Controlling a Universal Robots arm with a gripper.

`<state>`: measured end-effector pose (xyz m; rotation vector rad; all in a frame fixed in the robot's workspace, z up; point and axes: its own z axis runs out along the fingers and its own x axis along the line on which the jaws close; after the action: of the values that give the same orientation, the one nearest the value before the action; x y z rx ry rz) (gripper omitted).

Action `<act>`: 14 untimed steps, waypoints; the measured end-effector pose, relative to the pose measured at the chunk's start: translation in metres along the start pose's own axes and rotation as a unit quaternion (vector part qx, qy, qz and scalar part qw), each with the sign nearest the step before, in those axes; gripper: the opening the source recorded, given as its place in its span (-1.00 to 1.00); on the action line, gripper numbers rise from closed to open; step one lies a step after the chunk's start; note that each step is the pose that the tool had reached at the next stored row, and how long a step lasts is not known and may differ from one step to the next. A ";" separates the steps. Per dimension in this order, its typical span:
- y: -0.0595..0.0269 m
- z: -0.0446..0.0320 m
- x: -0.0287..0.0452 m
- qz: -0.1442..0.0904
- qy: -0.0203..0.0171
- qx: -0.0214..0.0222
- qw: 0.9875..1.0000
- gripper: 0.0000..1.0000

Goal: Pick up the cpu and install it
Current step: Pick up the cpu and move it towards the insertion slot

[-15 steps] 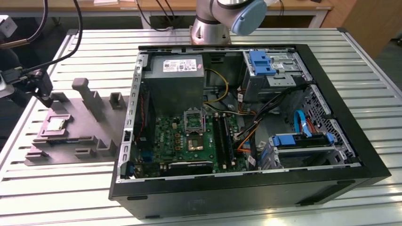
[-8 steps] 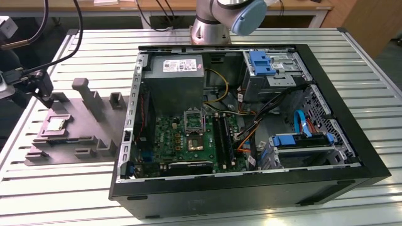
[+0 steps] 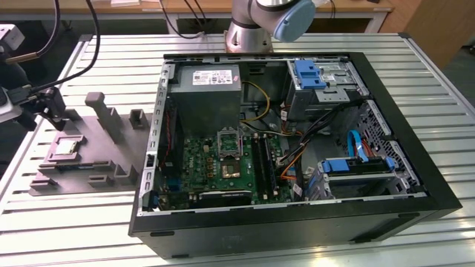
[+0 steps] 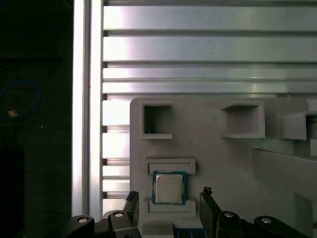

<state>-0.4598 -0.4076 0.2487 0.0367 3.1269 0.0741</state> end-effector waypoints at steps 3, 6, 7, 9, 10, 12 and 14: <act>-0.0010 0.0036 0.0000 0.000 0.000 0.000 1.000 0.21; -0.0020 0.0067 0.0001 0.000 0.000 0.000 1.000 0.21; -0.0025 0.0077 0.0001 0.000 0.000 0.000 1.000 0.21; -0.0030 0.0099 0.0001 0.000 0.000 0.000 1.000 0.21; -0.0031 0.0113 0.0001 0.000 0.000 0.000 1.000 0.21; -0.0034 0.0141 0.0001 0.000 0.000 0.000 1.000 0.21; -0.0036 0.0166 0.0002 -0.003 0.001 0.000 1.000 0.21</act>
<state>-0.4598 -0.4103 0.2319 0.0287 3.1280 0.0742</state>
